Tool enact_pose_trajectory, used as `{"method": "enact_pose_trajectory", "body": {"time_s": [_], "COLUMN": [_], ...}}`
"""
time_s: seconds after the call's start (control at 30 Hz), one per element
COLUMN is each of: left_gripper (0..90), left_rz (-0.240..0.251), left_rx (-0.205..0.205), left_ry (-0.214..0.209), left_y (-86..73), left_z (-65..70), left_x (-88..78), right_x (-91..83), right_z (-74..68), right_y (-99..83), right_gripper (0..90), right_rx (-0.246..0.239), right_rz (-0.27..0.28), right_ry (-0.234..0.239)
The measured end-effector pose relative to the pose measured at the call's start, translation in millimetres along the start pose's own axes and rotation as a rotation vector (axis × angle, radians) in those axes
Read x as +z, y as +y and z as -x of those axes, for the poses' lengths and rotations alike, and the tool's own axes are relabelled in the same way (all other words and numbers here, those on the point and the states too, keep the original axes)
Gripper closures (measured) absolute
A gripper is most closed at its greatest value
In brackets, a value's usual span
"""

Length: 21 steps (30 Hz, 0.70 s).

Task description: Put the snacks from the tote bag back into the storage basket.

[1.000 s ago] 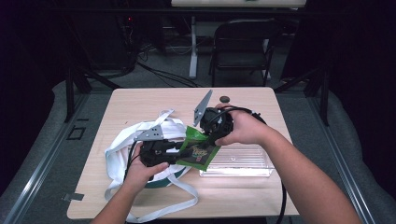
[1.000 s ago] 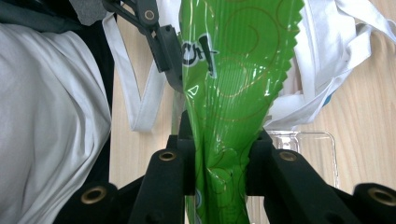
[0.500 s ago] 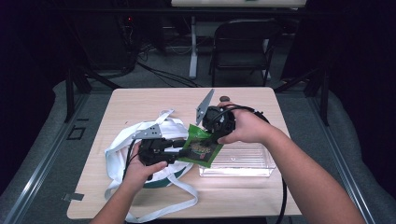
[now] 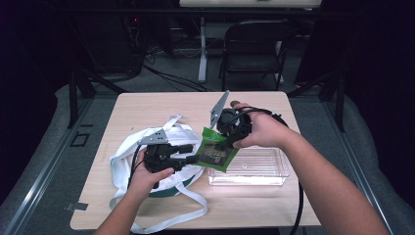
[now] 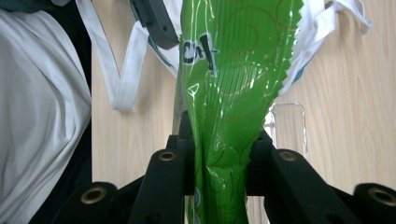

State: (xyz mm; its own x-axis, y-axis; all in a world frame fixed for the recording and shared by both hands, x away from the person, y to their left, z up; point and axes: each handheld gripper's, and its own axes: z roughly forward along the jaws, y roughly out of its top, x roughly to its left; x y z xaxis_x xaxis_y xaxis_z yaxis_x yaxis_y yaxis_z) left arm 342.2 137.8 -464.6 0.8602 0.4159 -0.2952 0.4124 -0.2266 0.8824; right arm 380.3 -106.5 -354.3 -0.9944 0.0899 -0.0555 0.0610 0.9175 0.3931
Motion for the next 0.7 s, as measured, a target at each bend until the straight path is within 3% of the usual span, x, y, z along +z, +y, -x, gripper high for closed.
{"method": "enact_pose_trajectory", "body": {"time_s": [0.23,0.7], "left_gripper": [48.7,48.7], "left_rz": [-0.008,-0.013], "left_rx": [-0.011,-0.027], "left_ry": [0.010,0.035], "left_y": [-1.6,-3.8], "left_z": [-3.6,-10.4], "left_x": [-0.6,-2.8], "right_x": [-4.2,-9.8], "right_z": [3.8,12.1], "right_y": [-5.5,-16.0], "right_gripper": [74.1,74.1], "right_rx": [0.013,0.018], "right_rz": [-0.005,-0.073], "right_ry": [-0.018,-0.081]}}
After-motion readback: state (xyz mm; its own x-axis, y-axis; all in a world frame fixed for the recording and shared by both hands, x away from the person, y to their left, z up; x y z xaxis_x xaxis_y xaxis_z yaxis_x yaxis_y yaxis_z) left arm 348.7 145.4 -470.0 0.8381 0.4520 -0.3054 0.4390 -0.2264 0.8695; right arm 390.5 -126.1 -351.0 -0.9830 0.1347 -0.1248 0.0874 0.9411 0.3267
